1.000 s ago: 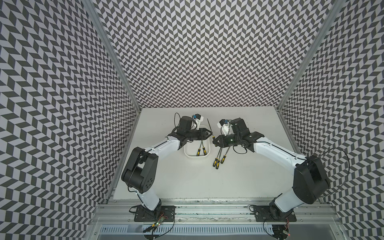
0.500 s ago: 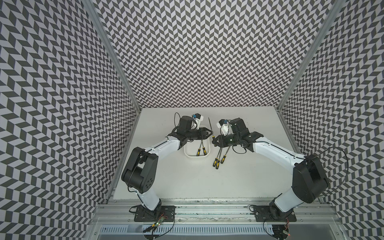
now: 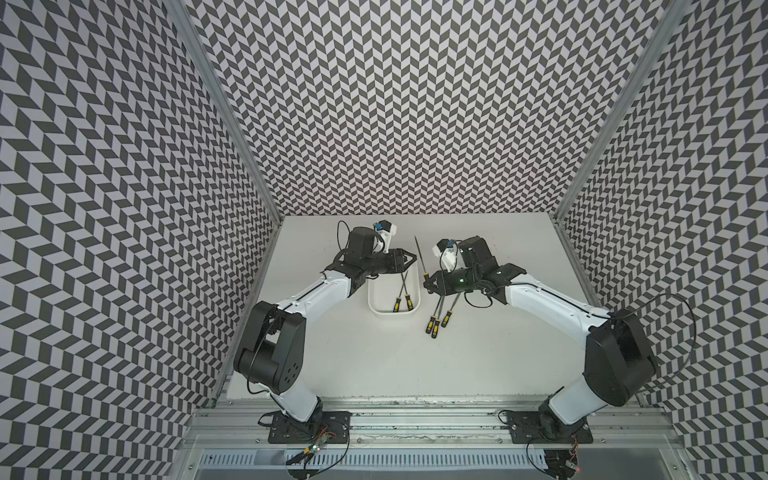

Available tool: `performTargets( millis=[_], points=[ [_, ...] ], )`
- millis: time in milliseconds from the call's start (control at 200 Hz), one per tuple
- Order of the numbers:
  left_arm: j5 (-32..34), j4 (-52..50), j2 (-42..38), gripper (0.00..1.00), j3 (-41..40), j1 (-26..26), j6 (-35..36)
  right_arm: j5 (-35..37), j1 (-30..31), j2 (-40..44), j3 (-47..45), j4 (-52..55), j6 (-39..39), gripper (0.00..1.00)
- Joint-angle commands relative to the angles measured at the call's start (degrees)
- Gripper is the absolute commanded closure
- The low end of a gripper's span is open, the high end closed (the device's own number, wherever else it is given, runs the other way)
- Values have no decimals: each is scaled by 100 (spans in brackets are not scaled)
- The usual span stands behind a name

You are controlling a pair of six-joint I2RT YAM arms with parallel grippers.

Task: Put the file tool into the storage box
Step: Place the file tool in the storage box.

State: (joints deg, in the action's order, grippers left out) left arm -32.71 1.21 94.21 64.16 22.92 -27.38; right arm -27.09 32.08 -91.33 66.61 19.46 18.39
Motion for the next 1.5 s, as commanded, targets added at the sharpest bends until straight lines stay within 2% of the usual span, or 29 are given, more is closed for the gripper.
performTargets(
  millis=[0, 431, 511, 561, 676, 911, 956, 1032, 1147, 1287, 1497],
  points=[
    [-146, 237, -153, 52, -39, 104, -107, -53, 34, -141, 164, -101, -47, 98],
    [-255, 347, 335, 52, 211, 472, -202, -114, 36, -153, 261, -107, -22, 98],
    [-254, 353, 441, 54, 220, 528, -220, -114, 36, -101, 282, -109, -15, 98],
    [-309, 405, 490, 64, 211, 540, -233, -112, 36, -71, 295, -109, -7, 98],
    [-415, 366, 587, 100, 278, 560, -234, -106, 36, -43, 309, -109, 10, 98],
    [-95, -130, 420, 100, 431, 558, 186, -60, 36, -27, 321, -59, 11, 96],
    [14, -313, 403, 100, 464, 518, 310, -13, 36, -17, 344, -40, 27, 89],
    [245, -645, 396, 100, 494, 398, 461, 73, 36, 29, 348, -13, 52, 70],
    [692, -947, 318, 100, 399, 169, 805, 181, 36, 136, 318, -59, 92, 57],
    [1270, -1331, 389, 100, 409, 89, 1160, 199, 36, 157, 291, -70, 118, 55],
    [1388, -1740, 938, 100, 377, 94, 1291, 264, 27, 89, 308, -22, 113, 54]
  ],
)
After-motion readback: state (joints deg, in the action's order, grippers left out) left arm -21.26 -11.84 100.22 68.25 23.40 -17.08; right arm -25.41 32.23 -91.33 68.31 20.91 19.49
